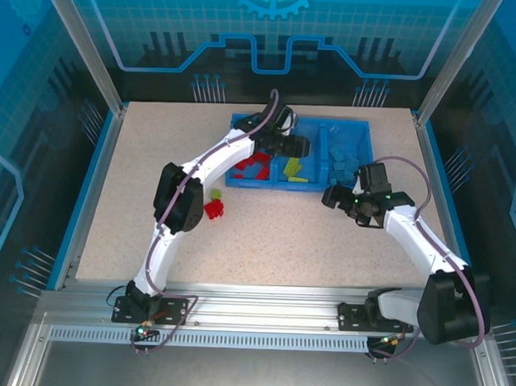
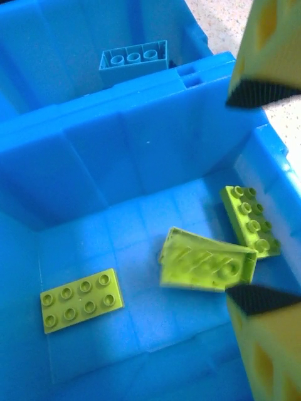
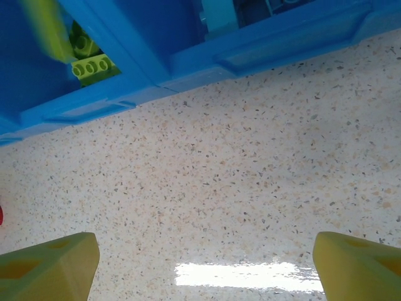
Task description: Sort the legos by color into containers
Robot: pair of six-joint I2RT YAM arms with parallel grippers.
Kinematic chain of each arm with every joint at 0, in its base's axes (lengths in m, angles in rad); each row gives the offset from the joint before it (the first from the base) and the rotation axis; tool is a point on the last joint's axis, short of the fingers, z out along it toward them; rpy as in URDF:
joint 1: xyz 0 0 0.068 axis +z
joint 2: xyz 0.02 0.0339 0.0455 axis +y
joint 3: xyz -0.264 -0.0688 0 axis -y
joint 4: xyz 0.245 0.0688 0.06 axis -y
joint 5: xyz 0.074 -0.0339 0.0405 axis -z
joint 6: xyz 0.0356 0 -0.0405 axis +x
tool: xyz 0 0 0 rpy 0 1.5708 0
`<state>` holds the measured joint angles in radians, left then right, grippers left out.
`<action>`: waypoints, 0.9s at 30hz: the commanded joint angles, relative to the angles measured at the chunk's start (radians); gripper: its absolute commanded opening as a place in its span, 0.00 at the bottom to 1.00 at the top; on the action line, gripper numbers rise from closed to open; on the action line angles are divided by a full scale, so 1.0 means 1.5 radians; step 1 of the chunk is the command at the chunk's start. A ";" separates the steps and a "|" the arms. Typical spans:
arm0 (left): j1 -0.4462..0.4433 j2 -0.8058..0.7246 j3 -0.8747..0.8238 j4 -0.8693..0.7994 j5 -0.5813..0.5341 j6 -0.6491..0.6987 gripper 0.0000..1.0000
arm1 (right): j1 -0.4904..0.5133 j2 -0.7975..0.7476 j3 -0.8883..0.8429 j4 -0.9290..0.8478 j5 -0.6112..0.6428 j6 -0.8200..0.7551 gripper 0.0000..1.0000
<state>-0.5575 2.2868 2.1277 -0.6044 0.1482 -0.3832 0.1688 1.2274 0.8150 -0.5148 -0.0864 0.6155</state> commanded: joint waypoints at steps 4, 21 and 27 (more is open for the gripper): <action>0.002 -0.146 -0.093 0.030 -0.068 -0.019 0.99 | 0.033 -0.024 -0.011 0.009 -0.013 -0.024 0.88; 0.246 -0.586 -0.647 0.040 -0.107 -0.103 0.99 | 0.448 0.372 0.334 0.052 0.136 -0.166 0.76; 0.296 -0.638 -0.745 0.010 -0.124 -0.103 0.99 | 0.476 0.517 0.490 0.004 0.119 -0.215 0.71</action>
<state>-0.1440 1.3964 1.0534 -0.5453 -0.0227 -0.5255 0.8665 1.9331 1.4647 -0.4423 0.0818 0.3641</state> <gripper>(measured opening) 0.989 0.713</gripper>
